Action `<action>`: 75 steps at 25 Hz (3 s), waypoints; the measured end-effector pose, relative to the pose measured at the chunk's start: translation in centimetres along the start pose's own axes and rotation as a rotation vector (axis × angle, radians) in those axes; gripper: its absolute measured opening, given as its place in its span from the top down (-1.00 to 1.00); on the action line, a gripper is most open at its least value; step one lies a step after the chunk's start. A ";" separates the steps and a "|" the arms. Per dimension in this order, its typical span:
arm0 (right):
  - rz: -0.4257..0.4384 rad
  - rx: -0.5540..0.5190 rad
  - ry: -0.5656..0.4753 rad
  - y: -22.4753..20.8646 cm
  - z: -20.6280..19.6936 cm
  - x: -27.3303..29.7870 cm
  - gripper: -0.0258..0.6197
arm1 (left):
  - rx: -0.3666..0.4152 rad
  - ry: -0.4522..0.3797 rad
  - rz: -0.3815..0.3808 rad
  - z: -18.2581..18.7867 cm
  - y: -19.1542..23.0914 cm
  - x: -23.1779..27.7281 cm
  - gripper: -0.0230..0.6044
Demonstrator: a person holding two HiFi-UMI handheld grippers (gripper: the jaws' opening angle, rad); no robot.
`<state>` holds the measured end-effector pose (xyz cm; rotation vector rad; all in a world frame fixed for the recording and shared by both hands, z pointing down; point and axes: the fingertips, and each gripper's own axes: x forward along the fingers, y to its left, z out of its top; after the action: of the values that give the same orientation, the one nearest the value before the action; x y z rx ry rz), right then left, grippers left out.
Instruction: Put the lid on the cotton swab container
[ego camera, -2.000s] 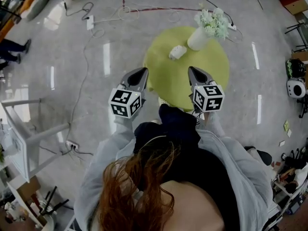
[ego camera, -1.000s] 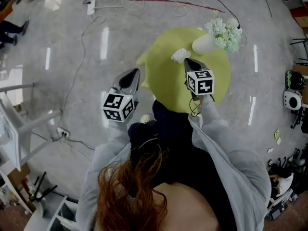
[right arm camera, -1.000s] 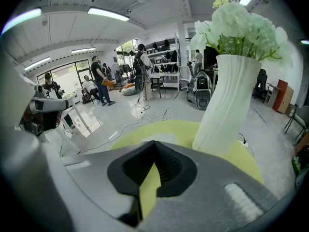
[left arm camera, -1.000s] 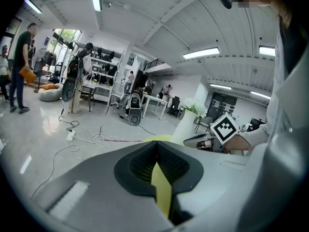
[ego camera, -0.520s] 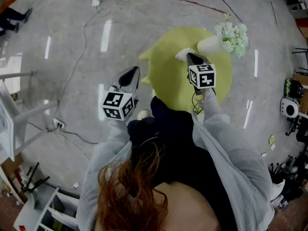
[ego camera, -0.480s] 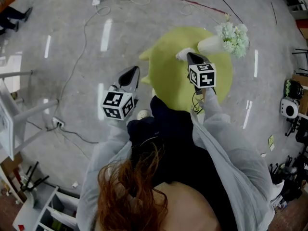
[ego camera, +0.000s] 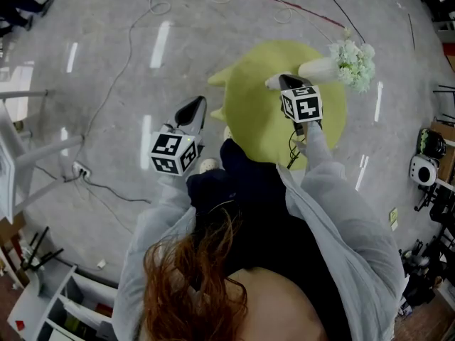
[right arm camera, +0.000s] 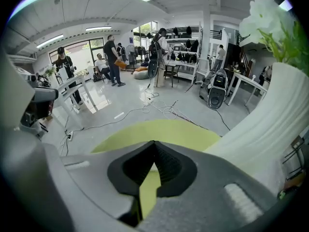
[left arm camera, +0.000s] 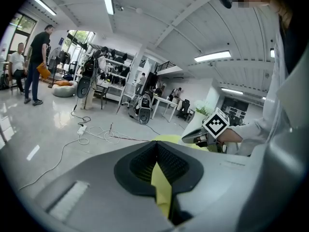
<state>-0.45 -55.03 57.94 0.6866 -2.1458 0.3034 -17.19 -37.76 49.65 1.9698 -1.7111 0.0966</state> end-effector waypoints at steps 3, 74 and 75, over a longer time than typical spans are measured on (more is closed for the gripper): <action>0.012 -0.013 0.022 0.0 0.0 0.1 0.92 | -0.003 -0.003 0.007 0.1 0.0 -0.1 0.87; -0.286 0.363 -0.612 11.4 -5.1 -24.8 0.92 | 0.252 -0.040 -0.298 -1.0 -7.1 -9.7 0.87; -0.286 0.374 -0.608 11.9 -5.7 -24.7 0.92 | 0.254 -0.037 -0.304 -1.3 -7.2 -9.9 0.87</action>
<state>8.74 -33.72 42.23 1.4349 -2.5324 0.3792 -12.02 -27.84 44.52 2.4092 -1.4591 0.1764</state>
